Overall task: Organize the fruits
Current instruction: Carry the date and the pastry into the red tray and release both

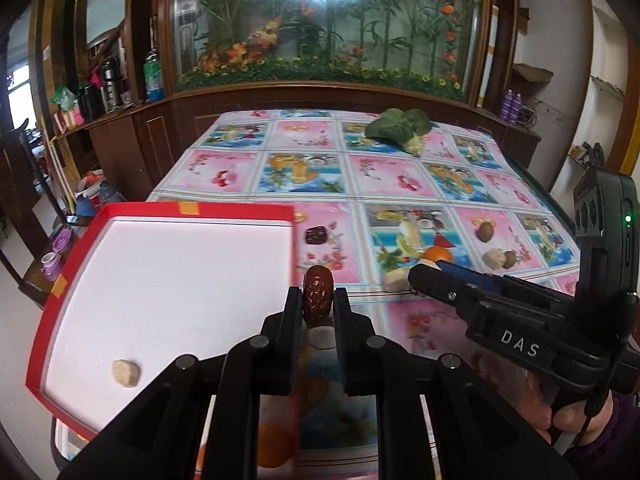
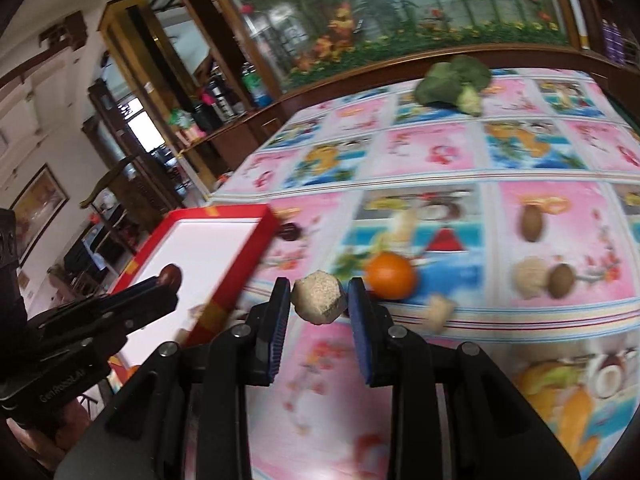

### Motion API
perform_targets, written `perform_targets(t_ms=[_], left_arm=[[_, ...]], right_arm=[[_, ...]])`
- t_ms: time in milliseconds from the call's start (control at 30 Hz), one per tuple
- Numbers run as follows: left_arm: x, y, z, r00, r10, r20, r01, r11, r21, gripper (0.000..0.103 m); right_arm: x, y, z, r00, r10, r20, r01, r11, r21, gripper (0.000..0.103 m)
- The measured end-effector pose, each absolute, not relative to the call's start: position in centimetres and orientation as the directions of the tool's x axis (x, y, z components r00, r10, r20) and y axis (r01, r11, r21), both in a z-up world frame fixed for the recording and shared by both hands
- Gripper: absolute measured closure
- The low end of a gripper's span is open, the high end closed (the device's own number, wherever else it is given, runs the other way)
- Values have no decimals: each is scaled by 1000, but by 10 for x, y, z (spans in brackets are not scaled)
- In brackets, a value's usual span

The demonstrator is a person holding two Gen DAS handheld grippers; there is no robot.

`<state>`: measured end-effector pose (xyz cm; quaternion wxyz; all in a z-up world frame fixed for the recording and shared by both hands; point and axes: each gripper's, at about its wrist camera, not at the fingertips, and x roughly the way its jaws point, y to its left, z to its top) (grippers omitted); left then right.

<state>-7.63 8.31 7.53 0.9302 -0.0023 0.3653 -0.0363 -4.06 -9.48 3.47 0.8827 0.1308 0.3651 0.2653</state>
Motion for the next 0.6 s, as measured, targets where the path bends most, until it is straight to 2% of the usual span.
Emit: perform_targets(t_ms=[367, 600], left_arm=[[-78, 173, 70, 715, 122, -688, -172, 985, -3, 90], [-76, 201, 58, 678, 168, -716, -231, 973, 9, 90]], right_arm=[[-49, -5, 42, 509, 636, -580, -527, 763, 373, 71], [-60, 47, 40, 444, 668, -597, -630, 707, 322, 71]])
